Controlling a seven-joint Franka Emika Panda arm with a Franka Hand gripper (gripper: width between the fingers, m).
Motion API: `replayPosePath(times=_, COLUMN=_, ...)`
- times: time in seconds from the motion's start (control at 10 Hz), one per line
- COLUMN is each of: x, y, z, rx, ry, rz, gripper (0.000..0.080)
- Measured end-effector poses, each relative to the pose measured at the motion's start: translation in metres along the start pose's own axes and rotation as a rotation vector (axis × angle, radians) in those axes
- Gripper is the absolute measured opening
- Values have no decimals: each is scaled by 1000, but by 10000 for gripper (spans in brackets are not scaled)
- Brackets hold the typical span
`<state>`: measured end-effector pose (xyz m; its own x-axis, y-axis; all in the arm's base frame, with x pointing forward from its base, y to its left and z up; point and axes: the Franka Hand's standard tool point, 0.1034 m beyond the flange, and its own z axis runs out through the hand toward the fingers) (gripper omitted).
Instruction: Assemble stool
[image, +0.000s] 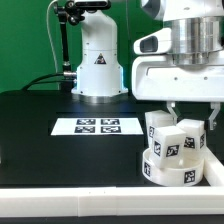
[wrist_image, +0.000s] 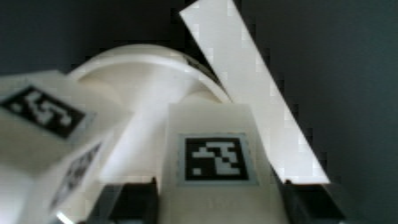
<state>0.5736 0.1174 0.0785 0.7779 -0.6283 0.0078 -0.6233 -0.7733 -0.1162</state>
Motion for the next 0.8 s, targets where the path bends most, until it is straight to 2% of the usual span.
replayPosePath(times=0.5, x=0, y=0, z=0, rx=16, ry=-16, rz=267, gripper=338)
replayPosePath(times=0.8, x=-4, y=-4, z=1, rx=37, ry=-41, rz=586, gripper=338)
